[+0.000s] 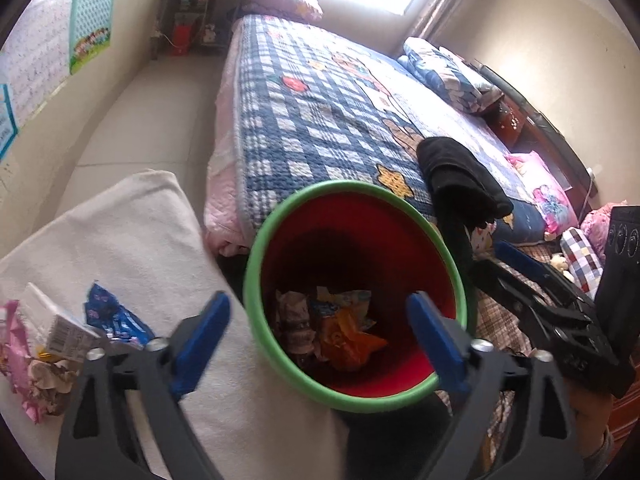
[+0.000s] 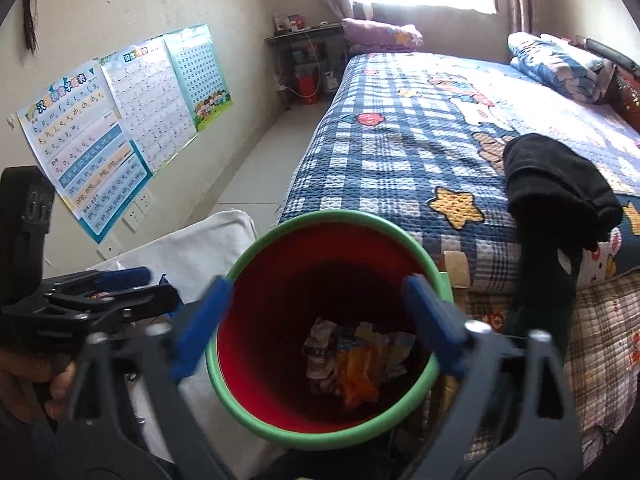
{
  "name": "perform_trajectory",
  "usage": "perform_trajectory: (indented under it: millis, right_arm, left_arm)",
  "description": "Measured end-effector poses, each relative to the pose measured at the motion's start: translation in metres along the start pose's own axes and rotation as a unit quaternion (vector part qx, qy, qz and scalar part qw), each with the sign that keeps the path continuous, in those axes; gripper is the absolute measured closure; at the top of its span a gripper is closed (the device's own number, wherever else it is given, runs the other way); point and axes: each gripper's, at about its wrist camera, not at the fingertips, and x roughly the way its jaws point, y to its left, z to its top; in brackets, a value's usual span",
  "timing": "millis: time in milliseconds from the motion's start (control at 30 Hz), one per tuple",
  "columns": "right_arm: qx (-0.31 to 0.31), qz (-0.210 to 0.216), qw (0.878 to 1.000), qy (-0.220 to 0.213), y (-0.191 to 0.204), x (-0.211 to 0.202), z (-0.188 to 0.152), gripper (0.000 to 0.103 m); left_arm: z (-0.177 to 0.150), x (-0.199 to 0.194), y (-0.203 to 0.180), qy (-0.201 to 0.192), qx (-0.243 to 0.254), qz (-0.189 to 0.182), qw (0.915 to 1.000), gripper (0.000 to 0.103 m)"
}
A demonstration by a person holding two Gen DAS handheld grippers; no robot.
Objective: Collect trash
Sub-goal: 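Open both tools to drop the cup and bag into the bucket, then move both open tools back over the trash on the table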
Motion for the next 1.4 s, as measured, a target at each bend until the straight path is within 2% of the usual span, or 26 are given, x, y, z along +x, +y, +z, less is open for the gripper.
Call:
perform_trajectory:
  millis: [67, 267, 633, 1000, 1167, 1400]
  right_arm:
    - [-0.005, -0.007, 1.0, 0.0, 0.005, -0.003, -0.001, 0.005]
    - [-0.022, -0.008, 1.0, 0.01, 0.03, -0.006, -0.009, 0.005]
    - [-0.058, 0.02, 0.998, 0.021, 0.101, -0.003, -0.024, 0.005]
    - [-0.112, 0.05, 0.992, 0.031, 0.181, 0.005, -0.036, 0.005]
    - [-0.136, 0.059, 0.988, 0.045, 0.208, 0.02, -0.048, 0.005]
    - [-0.165, 0.059, 0.982, 0.073, 0.23, 0.053, -0.063, 0.005]
  left_arm:
    - [-0.002, -0.007, 0.004, -0.007, -0.001, 0.008, 0.9999, 0.008]
    - [-0.014, -0.03, 0.023, -0.018, -0.014, 0.023, 0.9995, 0.008]
    - [-0.047, -0.089, 0.091, -0.047, -0.057, 0.063, 0.9953, 0.008]
    - [-0.086, -0.152, 0.167, -0.079, -0.114, 0.108, 0.9845, 0.008]
    - [-0.113, -0.169, 0.202, -0.079, -0.142, 0.13, 0.9782, 0.008]
    - [-0.138, -0.176, 0.242, -0.065, -0.153, 0.173, 0.9708, 0.008]
